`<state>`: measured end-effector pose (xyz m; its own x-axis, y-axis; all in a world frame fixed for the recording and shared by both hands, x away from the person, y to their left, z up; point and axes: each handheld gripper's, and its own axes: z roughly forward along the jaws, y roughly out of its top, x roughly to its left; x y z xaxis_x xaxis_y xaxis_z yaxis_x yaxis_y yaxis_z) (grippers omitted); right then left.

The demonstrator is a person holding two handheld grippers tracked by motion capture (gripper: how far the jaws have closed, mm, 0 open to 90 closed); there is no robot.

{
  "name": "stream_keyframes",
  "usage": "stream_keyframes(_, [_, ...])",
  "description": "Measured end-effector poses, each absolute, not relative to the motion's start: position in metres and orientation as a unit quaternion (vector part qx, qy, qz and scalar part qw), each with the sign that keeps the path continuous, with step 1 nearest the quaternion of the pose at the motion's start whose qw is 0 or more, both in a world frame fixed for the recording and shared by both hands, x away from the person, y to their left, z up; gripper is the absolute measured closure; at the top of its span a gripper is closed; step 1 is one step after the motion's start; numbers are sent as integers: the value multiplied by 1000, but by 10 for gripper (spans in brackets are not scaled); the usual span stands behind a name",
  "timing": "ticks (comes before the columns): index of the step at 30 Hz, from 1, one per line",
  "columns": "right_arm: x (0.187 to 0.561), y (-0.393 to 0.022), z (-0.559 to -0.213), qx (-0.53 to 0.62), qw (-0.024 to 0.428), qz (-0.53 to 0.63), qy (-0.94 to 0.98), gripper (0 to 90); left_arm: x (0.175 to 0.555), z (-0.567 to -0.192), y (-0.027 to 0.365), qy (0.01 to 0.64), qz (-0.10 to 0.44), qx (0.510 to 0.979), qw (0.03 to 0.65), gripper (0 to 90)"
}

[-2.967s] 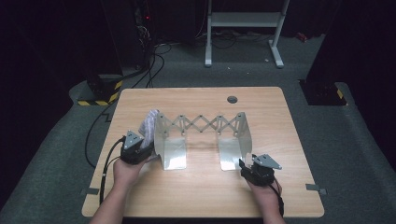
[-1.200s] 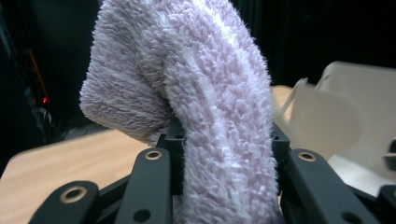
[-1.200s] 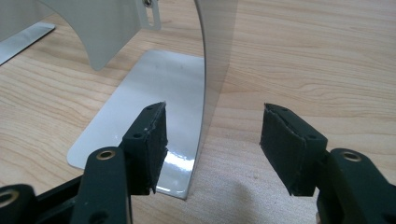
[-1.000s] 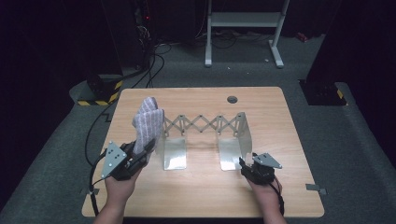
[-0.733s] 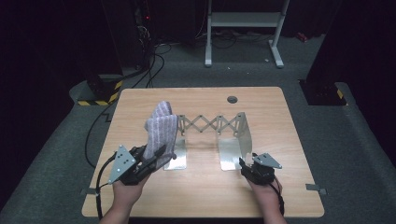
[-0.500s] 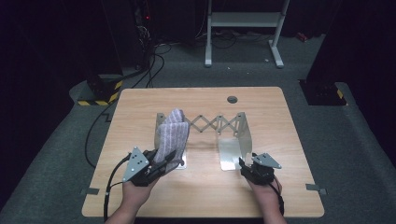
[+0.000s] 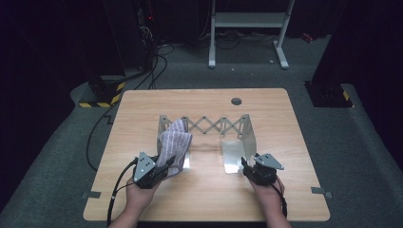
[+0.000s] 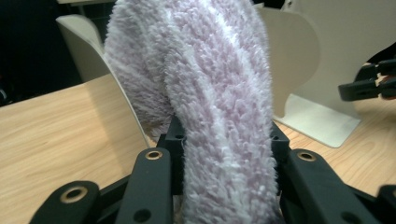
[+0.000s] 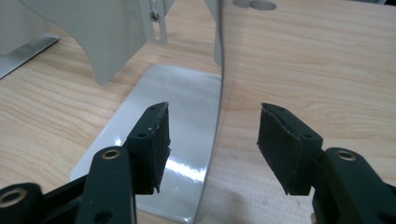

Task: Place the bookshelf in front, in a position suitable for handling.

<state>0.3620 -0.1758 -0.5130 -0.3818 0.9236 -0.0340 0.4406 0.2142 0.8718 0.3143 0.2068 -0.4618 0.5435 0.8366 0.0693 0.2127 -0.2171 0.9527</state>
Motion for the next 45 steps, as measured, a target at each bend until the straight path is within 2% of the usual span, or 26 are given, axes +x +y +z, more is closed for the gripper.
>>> stream_keyframes(4, [364, -172, -513, 469, 296, 414, 721, 480, 315, -465, 214, 377, 314, 714, 500, 647])
stream_keyframes(8, [368, -168, -513, 467, 296, 416, 722, 577, 316, -467, 229, 397, 325, 704, 491, 648])
stream_keyframes(20, [371, -167, -511, 457, 291, 422, 727, 783, 318, -466, 268, 449, 361, 671, 466, 651])
stream_keyframes(28, [368, -163, -510, 439, 291, 424, 737, 841, 315, -462, 259, 444, 369, 678, 455, 651])
stream_keyframes(30, [367, -163, -510, 440, 290, 424, 737, 836, 315, -461, 254, 438, 367, 682, 457, 651])
stream_keyframes(32, [366, -163, -510, 443, 289, 424, 735, 762, 316, -460, 250, 434, 365, 684, 460, 650])
stream_keyframes(33, [366, -163, -510, 443, 289, 424, 735, 762, 316, -460, 250, 434, 365, 684, 460, 650])
stream_keyframes(36, [363, -165, -510, 453, 275, 420, 737, 583, 322, -459, 242, 427, 355, 687, 467, 646])
stream_keyframes(37, [360, -164, -510, 455, 275, 416, 738, 560, 324, -460, 241, 429, 353, 687, 469, 645])
stream_keyframes(45, [349, -170, -512, 459, 282, 404, 739, 529, 341, -473, 233, 438, 337, 699, 453, 645])
